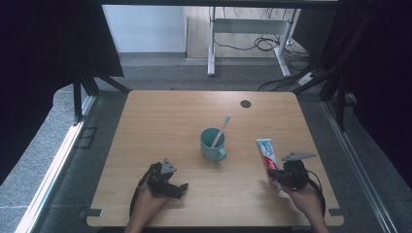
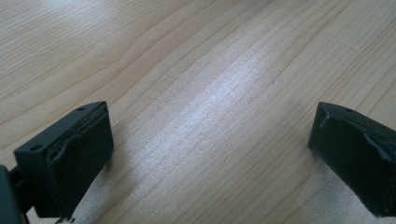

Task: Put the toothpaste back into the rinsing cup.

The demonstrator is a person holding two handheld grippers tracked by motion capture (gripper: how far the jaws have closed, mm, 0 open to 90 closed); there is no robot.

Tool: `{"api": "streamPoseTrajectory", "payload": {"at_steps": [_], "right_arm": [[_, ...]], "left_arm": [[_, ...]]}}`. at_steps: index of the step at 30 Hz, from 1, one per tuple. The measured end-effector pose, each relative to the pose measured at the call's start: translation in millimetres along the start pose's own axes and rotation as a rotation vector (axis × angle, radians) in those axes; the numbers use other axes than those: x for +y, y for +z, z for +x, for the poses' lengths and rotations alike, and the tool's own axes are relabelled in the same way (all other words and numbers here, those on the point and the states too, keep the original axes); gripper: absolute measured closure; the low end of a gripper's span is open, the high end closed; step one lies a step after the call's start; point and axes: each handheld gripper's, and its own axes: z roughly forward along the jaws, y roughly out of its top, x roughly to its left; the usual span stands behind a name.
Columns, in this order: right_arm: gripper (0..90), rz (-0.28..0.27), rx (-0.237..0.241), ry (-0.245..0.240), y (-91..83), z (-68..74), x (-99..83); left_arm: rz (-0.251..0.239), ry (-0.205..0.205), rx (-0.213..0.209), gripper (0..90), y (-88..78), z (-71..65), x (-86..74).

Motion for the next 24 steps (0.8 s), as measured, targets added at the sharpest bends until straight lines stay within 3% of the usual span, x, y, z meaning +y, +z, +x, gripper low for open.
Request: {"api": "streamPoseTrajectory", "payload": {"at_steps": [8, 11, 24], "right_arm": [[89.5, 0.037, -0.014, -0.002, 7.0, -0.9, -5.8], [89.5, 0.03, -0.006, 0.012, 4.5, -4.6, -8.2], [89.5, 0.032, -0.057, 0.037, -10.3, -22.9, -18.8]], "left_arm": [[0.0, 0.0, 0.0, 0.0, 0.0, 0.0, 0.0], [0.0, 0.0, 0.0, 0.0, 0.0, 0.0, 0.0], [0.0, 0.0, 0.0, 0.0, 0.0, 0.0, 0.0]]}}
